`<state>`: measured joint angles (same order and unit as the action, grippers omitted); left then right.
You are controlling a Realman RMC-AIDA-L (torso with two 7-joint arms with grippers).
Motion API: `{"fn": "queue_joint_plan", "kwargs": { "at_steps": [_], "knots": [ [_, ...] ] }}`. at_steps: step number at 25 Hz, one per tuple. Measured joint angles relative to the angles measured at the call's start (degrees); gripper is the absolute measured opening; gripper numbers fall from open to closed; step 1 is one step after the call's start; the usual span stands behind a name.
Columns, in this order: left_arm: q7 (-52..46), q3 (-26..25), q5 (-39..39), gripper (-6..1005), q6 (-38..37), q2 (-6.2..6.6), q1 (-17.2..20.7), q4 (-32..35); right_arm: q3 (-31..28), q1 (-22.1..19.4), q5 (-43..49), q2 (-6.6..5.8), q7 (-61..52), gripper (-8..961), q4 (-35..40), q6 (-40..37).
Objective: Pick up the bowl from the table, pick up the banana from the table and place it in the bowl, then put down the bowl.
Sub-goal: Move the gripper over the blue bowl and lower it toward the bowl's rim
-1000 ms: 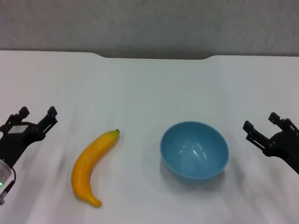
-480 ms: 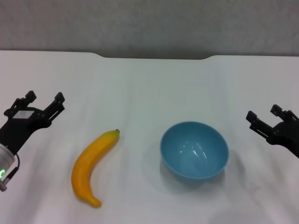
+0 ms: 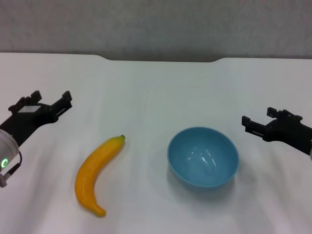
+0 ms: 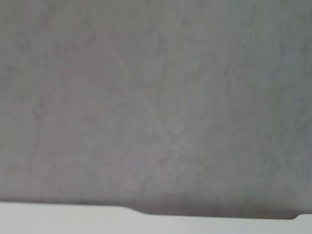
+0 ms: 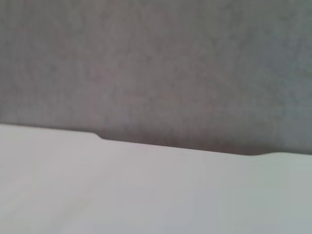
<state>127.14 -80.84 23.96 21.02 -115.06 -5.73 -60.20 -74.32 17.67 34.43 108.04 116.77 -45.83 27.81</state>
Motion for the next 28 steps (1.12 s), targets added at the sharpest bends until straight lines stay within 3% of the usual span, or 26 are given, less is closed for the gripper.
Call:
{"fn": "queue_joint_plan", "kwargs": {
  "at_steps": [6, 10, 13, 14, 17, 22, 28],
  "knots": [
    [-14.48, 0.35, 14.3, 877, -6.41, 0.39, 3.39, -10.99, -6.45, -2.92, 30.33, 0.39, -25.03, 893, -13.56, -2.02],
    [-29.58, 0.51, 26.85, 877, -8.52, 0.99, 5.6, -17.42, -11.66, -2.89, 56.27, 1.17, -49.52, 893, -20.09, 2.92],
    [-39.48, -0.4, 37.3, 877, -7.97, 1.0, 5.98, -19.49, -17.57, -0.57, 71.6, 3.48, -61.91, 893, -22.07, 10.61],
    [-43.31, -0.94, 42.12, 878, -7.25, 1.03, 5.69, -19.72, -22.0, 0.95, 77.98, 5.69, -65.14, 893, -22.71, 14.9],
    [-55.03, -4.28, 56.32, 878, -2.65, 0.7, 3.99, -20.0, -23.88, 1.77, 80.5, 6.71, -65.59, 893, -23.09, 17.07],
    [-75.28, -14.13, 82.29, 877, 10.72, -1.1, -0.24, -20.12, -23.72, 2.5, 80.65, 6.7, -65.83, 893, -23.41, 18.17],
    [-94.73, -20.26, 108.2, 877, 23.89, -1.28, -7.21, -20.54, -23.91, 5.43, 84.74, 6.57, -70.07, 893, -23.45, 21.9]
  ]
}}
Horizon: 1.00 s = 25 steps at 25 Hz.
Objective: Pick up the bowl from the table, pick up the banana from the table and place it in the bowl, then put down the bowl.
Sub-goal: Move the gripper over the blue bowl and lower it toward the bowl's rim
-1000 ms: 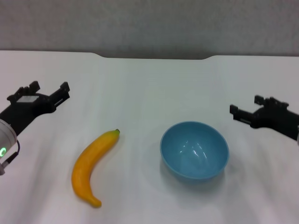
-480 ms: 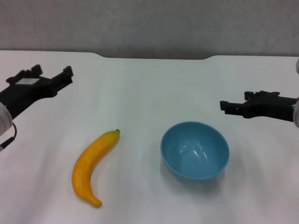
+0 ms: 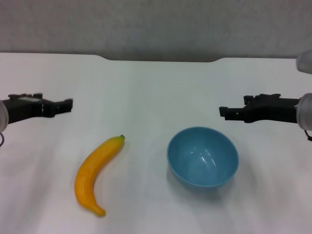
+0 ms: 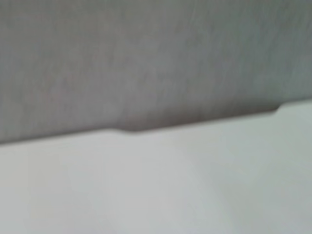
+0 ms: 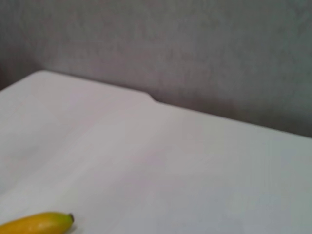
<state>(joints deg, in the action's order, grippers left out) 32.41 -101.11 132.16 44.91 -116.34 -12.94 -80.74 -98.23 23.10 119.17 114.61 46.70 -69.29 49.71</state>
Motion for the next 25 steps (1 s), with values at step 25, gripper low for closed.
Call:
{"fn": "queue_joint_plan", "kwargs": {
  "at_steps": [25],
  "knots": [
    [-9.84, -0.58, 18.49, 881, 5.43, -0.34, -3.99, 1.44, -3.83, 19.67, 17.95, -0.09, -20.02, 893, 21.2, 13.31]
  ]
}}
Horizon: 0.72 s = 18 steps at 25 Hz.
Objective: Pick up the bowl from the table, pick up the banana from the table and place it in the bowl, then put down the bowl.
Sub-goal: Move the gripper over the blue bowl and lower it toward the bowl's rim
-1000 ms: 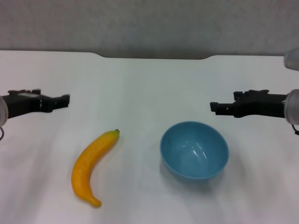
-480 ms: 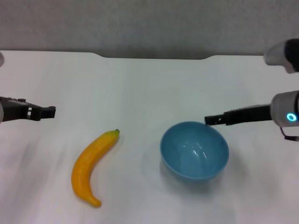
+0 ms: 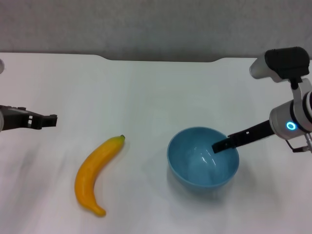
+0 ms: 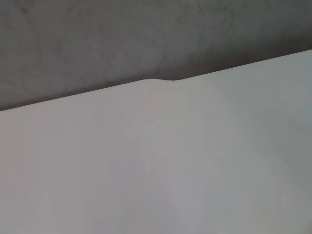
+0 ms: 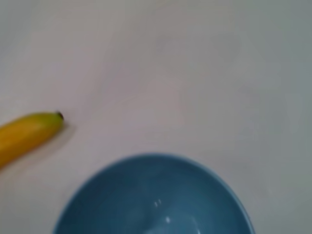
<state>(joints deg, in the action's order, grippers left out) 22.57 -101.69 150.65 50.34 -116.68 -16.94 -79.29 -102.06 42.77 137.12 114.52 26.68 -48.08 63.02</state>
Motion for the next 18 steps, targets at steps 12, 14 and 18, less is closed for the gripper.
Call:
{"fn": "queue_joint_plan", "kwargs": {
  "at_steps": [12, 14, 18],
  "knots": [
    [-0.69, 0.31, -0.31, 880, -1.25, -0.22, -0.32, 1.74, -1.0, 1.4, 1.71, 0.11, 0.69, 892, 4.77, -2.93],
    [-0.79, 0.56, -0.31, 880, -1.72, -0.22, -0.33, 2.15, -0.93, 2.8, 1.72, 0.19, 1.37, 892, 7.79, -4.5],
    [-0.8, 1.03, -0.31, 880, -2.16, -0.21, -0.6, 2.4, -0.82, 5.11, 1.47, 0.35, 2.59, 892, 12.18, -6.64]
  ]
}}
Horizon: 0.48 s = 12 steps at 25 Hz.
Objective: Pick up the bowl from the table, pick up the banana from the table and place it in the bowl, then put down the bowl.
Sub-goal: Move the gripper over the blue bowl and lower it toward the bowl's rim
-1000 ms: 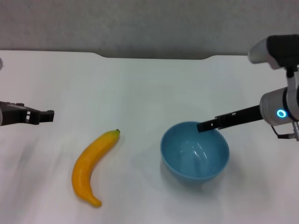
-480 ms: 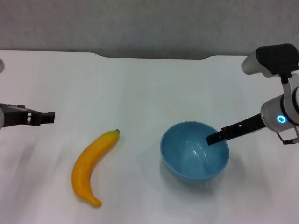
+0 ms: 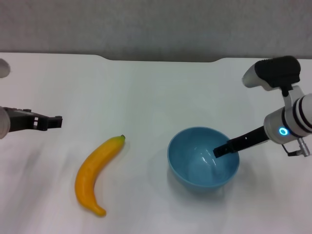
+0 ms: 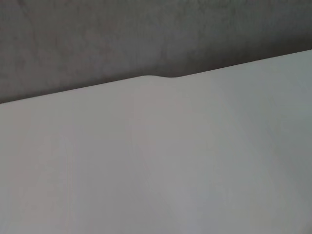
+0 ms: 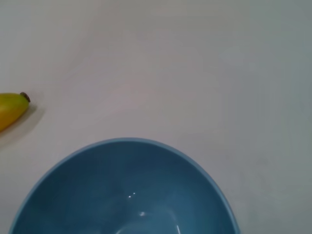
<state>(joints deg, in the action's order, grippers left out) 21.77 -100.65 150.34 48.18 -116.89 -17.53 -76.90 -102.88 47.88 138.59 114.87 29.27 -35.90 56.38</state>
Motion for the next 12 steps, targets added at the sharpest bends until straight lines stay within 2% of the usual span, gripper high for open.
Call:
{"fn": "queue_joint_plan", "kwargs": {
  "at_steps": [12],
  "knots": [
    [-0.51, 0.53, -0.05, 881, -0.52, 0.0, -0.81, -0.01, 0.82, 2.39, -0.7, 0.25, 0.97, 892, 5.66, -4.75]
  ]
}}
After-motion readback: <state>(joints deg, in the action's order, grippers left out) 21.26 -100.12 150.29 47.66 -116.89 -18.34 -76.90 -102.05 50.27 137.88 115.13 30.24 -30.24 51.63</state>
